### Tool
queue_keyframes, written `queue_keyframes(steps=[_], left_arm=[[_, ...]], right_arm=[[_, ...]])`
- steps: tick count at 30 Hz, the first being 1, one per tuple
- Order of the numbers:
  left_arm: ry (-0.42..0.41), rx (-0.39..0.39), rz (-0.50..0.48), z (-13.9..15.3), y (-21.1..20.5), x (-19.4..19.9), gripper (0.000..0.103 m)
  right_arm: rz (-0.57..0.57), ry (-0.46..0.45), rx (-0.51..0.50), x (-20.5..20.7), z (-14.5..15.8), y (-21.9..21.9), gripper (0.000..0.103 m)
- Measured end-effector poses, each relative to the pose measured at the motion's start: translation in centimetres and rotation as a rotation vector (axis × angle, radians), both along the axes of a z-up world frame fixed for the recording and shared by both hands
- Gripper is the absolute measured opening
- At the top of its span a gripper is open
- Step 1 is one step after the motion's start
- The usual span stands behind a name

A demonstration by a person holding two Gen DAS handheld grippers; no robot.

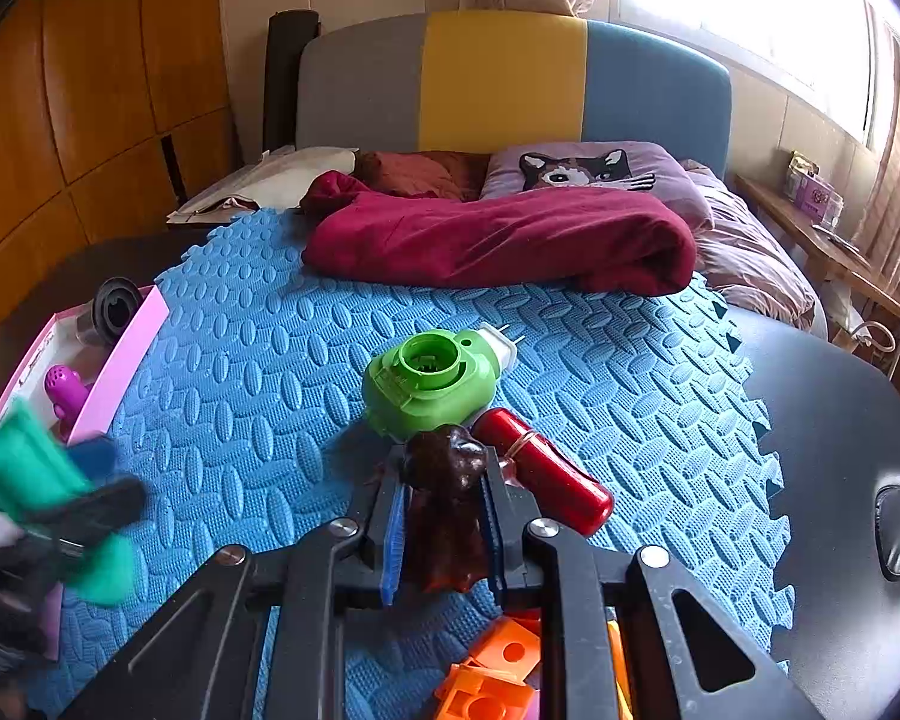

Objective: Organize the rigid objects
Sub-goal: 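Carry the teal piece into the tray and open the left gripper while the right gripper grasps the brown toy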

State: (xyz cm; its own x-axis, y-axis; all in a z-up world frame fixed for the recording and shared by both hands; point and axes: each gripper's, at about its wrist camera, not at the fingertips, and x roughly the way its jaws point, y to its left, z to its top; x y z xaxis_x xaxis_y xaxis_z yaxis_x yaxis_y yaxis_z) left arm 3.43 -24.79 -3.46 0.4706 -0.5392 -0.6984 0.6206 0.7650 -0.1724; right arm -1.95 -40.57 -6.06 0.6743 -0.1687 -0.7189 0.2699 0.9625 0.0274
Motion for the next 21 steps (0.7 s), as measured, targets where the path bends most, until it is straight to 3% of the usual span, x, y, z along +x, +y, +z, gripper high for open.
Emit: queue_keyframes(steps=[6,12,17,21], left_arm=[[0.016,-0.037,0.160,1.6,7.1,1.8,0.030],[0.099,-0.006,0.299,-0.6,12.6,3.9,0.030],[0.200,0.007,0.294,-3.6,13.0,4.8,0.030],[0.228,0.011,0.264,-4.9,11.2,5.9,0.030]], right_arm=[[0.002,0.004,-0.015,0.0,0.0,0.3,0.020],[-0.001,0.006,-0.012,0.0,0.0,0.2,0.020],[0.000,0.008,-0.017,0.0,0.0,0.3,0.020],[-0.001,0.008,-0.016,0.0,0.0,0.3,0.020]])
